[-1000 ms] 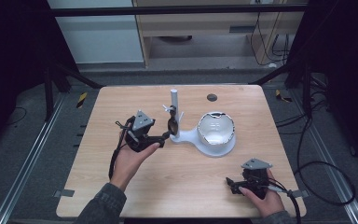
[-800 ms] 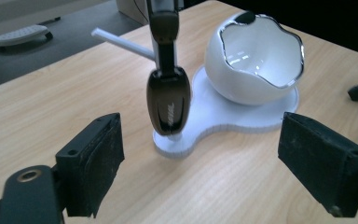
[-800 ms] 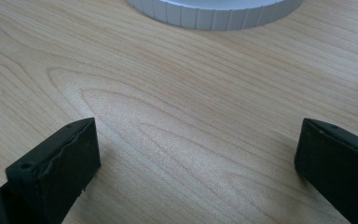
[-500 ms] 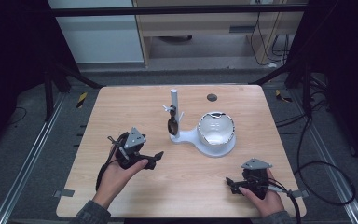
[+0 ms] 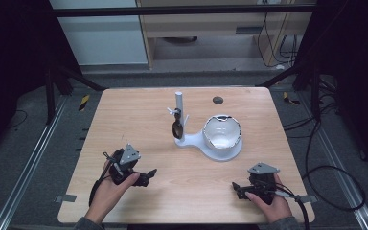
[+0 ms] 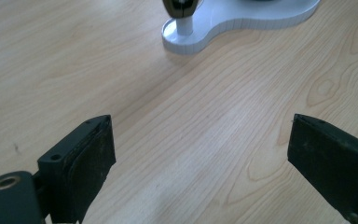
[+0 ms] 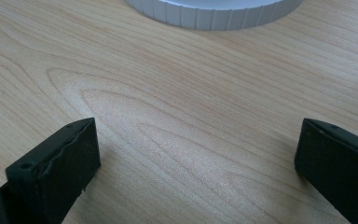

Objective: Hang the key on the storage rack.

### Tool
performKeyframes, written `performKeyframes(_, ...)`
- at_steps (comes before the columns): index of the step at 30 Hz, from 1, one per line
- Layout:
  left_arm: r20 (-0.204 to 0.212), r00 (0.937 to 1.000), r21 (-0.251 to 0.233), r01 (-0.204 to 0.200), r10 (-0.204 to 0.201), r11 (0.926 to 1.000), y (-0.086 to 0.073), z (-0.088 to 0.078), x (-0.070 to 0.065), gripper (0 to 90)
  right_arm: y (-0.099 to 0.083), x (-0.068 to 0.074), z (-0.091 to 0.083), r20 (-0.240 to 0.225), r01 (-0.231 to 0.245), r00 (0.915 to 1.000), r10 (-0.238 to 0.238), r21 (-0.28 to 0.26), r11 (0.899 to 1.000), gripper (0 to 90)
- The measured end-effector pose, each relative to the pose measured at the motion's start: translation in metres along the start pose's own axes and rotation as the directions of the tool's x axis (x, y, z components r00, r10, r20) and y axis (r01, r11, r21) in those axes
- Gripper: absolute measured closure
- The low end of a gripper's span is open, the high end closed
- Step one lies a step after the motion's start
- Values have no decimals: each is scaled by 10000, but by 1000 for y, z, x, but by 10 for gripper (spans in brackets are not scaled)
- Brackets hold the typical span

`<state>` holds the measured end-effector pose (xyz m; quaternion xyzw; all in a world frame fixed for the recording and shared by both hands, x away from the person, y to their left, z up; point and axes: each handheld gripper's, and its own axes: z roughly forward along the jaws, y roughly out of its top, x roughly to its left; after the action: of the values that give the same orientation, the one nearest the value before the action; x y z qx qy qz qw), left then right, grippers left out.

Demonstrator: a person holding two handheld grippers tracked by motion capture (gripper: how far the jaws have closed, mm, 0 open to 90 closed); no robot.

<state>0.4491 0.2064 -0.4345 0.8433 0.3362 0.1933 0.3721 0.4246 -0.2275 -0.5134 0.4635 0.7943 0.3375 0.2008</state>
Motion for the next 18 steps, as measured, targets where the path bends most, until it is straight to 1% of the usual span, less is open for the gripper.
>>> performKeyframes(1,20,10000,31,88,-88,10000,-3,1,2,71,0,0,0,0,0,10000,0,0,10000,4)
performKeyframes(2,-41,9998,123,199,-199,9997,-10,1,5,70,0,0,0,5,-7,10000,7,-4,10000,4)
performKeyframes(4,-78,9994,236,336,-334,9992,-16,1,8,70,0,0,0,6,-37,10000,37,-1,10000,4)
performKeyframes(6,-114,9991,282,404,-401,9988,-19,2,10,70,0,0,0,7,-22,10000,22,-6,10000,4)
performKeyframes(7,-195,9986,405,506,-498,9979,-24,2,13,70,0,0,0,7,-21,10000,21,-8,10000,4)
performKeyframes(9,-229,9982,428,572,-562,9974,-26,3,15,70,0,0,0,8,-19,10000,19,-8,10000,4)
performKeyframes(10,-326,9975,542,640,-623,9965,-29,3,17,70,0,0,0,9,-18,10000,18,-7,10000,4)
performKeyframes(13,-483,9969,788,661,-624,9947,-34,5,21,70,0,0,0,24,-26,10000,26,-6,10000,4)
performKeyframes(14,-566,9964,805,680,-636,9944,-35,5,23,70,0,0,0,23,-28,10000,28,-4,10000,4)
performKeyframes(17,-621,9956,930,765,-709,9927,-39,6,26,70,0,0,0,24,-30,10000,30,-3,10000,4)
performKeyframes(18,-675,9949,1032,821,-754,9913,-42,7,28,70,0,0,0,27,-29,10000,29,-4,10000,4)
